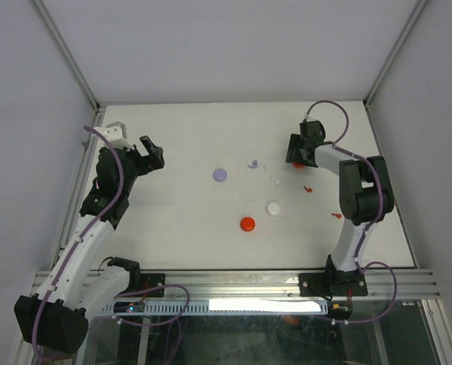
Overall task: Insert the wireless bluetooth earbuds into the charging case
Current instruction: Pick up the charging case at the center of the board.
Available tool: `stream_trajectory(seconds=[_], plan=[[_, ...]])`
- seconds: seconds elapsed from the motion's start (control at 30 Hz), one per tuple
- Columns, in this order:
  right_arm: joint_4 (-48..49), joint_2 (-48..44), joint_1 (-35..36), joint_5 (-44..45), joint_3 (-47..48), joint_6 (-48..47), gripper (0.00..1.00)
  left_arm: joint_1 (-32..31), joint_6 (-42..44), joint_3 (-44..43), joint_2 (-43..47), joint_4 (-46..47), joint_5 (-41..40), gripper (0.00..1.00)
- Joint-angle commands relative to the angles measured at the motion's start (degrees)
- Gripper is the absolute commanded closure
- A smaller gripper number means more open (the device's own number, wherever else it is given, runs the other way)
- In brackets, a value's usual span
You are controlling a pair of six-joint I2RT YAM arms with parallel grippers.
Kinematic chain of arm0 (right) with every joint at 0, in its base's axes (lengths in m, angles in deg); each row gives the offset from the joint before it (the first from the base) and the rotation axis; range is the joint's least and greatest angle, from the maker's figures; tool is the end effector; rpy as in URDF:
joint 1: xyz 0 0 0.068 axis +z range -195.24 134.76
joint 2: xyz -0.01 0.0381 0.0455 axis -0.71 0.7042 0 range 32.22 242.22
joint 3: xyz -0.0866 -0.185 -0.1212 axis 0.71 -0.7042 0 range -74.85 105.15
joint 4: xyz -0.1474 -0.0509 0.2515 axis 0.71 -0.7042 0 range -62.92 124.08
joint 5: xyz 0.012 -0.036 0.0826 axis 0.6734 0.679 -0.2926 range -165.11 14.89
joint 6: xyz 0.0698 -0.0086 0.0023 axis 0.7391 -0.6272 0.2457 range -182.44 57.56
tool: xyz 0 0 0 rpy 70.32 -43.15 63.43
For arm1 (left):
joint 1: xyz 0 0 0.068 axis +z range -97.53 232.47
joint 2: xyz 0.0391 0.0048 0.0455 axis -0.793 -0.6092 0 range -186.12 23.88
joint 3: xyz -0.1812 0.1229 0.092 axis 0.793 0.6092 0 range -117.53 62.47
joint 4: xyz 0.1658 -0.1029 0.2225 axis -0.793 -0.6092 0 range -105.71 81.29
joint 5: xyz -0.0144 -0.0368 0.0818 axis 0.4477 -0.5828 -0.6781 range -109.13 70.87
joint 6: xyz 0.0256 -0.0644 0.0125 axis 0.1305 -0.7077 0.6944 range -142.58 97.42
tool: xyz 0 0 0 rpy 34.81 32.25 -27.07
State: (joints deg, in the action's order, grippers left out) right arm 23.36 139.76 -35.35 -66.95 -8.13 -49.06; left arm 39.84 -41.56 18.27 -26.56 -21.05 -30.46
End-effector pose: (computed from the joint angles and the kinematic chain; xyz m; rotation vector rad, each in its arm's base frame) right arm 0.4173 0.0645 0.0891 0.1361 2.4539 0.0011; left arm 0.2808 -0.0513 0.2762 -0.2390 1.8776 -0.1895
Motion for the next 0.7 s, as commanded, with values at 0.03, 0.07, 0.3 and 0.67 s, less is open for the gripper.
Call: stream_trajectory(seconds=[0.03,0.07,0.3,0.67], plan=[[-1.34,2.07,-0.71,-0.01,3.80,-1.19,0.34,0.93,-0.27,-0.08,-0.37,3.59,3.29,0.01],[-1.52,2.33,-0.74,0.01,3.92,-1.38,0.35,0.87,-0.27,-0.06,-0.64,3.61,3.67,0.01],[-2.52,1.17,-0.67,-1.63,3.54,-3.34,0.50,1.16,-1.41,-0.42,-2.15,3.90,6.94,0.01],[-2.54,-10.74,3.85,-9.27,-1.24,-5.74,0.63,1.14,-1.00,-0.44,-2.62,5.71,18.73,0.01]])
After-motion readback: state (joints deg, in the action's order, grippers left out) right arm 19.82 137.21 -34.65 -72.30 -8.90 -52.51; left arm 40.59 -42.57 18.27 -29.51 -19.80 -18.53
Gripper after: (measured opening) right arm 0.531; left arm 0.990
